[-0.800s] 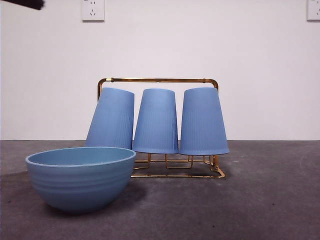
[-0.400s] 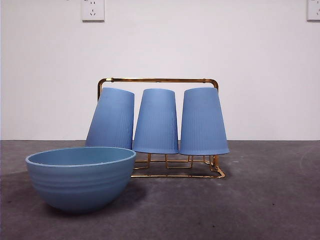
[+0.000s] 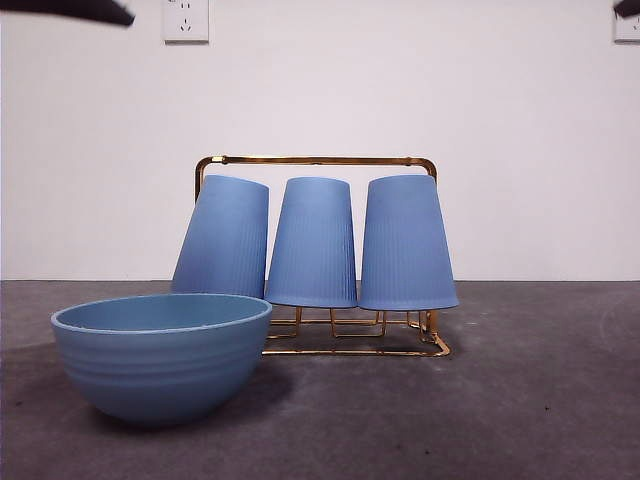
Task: Right arm lift cup from the cupboard, then place it on the right of the bowl
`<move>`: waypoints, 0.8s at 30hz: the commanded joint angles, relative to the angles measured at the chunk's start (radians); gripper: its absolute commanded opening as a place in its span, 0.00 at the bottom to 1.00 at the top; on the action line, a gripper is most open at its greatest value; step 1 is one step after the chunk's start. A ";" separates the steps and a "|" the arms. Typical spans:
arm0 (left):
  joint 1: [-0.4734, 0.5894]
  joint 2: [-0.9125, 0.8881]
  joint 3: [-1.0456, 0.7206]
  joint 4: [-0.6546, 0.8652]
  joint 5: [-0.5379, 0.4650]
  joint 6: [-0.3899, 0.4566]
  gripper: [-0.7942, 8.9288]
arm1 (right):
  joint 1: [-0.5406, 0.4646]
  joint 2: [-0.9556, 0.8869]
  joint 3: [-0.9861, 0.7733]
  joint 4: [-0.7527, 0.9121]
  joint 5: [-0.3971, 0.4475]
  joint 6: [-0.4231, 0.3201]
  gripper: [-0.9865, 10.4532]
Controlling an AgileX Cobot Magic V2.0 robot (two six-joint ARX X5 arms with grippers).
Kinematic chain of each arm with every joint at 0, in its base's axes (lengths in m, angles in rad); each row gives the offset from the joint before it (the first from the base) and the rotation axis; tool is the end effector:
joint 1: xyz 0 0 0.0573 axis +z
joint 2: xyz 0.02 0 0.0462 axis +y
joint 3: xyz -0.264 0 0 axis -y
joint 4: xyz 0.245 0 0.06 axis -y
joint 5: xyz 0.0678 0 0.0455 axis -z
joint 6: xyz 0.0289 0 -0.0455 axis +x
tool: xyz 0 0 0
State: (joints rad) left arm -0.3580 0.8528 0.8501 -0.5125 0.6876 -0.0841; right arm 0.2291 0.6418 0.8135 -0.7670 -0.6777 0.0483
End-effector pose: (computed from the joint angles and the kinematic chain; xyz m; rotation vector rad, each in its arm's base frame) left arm 0.1527 -0.0767 0.3173 -0.1630 0.5747 -0.9992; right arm 0.1073 0.0436 0.3119 0.1806 0.6217 0.8649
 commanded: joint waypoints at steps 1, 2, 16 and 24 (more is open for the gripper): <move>-0.005 0.010 0.022 0.011 0.009 0.019 0.62 | 0.004 0.004 0.013 0.020 0.001 0.000 0.54; -0.005 0.010 0.022 0.012 0.009 0.019 0.62 | 0.005 0.004 0.013 0.027 0.000 0.008 0.56; -0.006 0.010 0.022 0.020 0.009 0.019 0.62 | 0.060 0.253 0.130 0.013 0.075 0.100 0.57; -0.006 0.010 0.022 0.008 0.009 0.019 0.62 | 0.191 0.572 0.448 -0.185 0.333 0.019 0.57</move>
State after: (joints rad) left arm -0.3584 0.8528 0.8501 -0.5091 0.6876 -0.0772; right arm 0.4061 1.1706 1.2217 -0.9375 -0.3656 0.0978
